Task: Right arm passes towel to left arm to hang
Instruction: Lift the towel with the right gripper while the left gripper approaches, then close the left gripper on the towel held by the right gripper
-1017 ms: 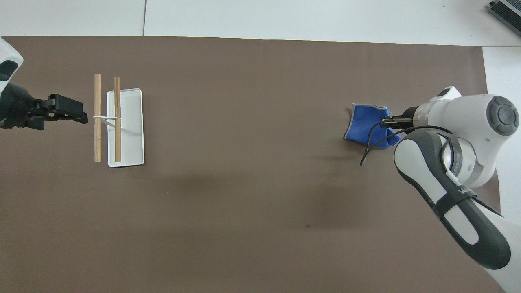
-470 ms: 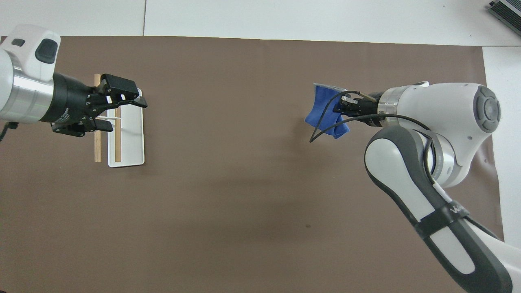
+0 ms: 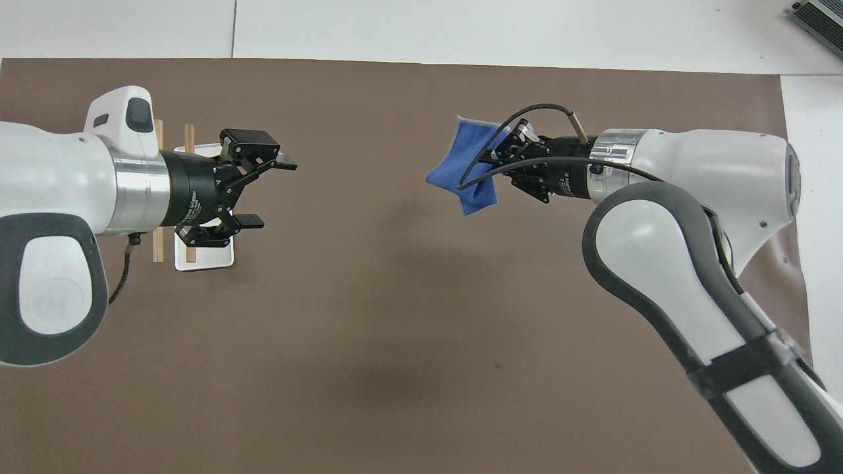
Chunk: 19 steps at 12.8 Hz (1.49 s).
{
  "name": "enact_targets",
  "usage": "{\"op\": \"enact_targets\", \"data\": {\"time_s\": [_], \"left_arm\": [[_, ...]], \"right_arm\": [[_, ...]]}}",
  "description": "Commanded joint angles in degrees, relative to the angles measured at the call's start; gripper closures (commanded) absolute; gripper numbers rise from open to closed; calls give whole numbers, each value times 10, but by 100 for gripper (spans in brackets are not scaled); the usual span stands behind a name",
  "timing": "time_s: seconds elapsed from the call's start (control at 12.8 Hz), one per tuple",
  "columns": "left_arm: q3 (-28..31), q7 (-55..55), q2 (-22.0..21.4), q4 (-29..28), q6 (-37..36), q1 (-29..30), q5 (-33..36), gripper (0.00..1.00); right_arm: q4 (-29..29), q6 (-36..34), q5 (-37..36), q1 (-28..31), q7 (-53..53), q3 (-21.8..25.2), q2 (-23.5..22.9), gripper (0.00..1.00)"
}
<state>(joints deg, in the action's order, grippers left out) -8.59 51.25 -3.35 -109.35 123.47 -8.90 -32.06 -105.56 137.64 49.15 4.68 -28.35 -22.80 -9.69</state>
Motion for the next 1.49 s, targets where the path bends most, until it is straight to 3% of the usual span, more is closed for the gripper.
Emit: {"op": "enact_targets", "data": {"time_s": [0.0,0.47,1.17,1.25,1.33,1.41], "left_arm": [[8,60,-39,-77,88,-33,-47,0],[9,221,-9,-100,267,-131,-85,0],[9,242,10,-95,294,-144,-83,0],[9,242,10,-95,301,-144,-83,4],[9,242,13,-95,302,-144,-83,15],[10,241,13,-95,303,-144,-83,34]], "right_arm": [[-1,-15,70,8,-35,-14,31,100],[21,-10,70,-46,-163,-26,33,100],[30,-16,44,-57,-182,-25,31,100],[30,-17,42,-56,-182,-24,31,100],[30,-17,42,-56,-181,-24,32,100],[30,-17,41,-56,-181,-23,32,100]]}}
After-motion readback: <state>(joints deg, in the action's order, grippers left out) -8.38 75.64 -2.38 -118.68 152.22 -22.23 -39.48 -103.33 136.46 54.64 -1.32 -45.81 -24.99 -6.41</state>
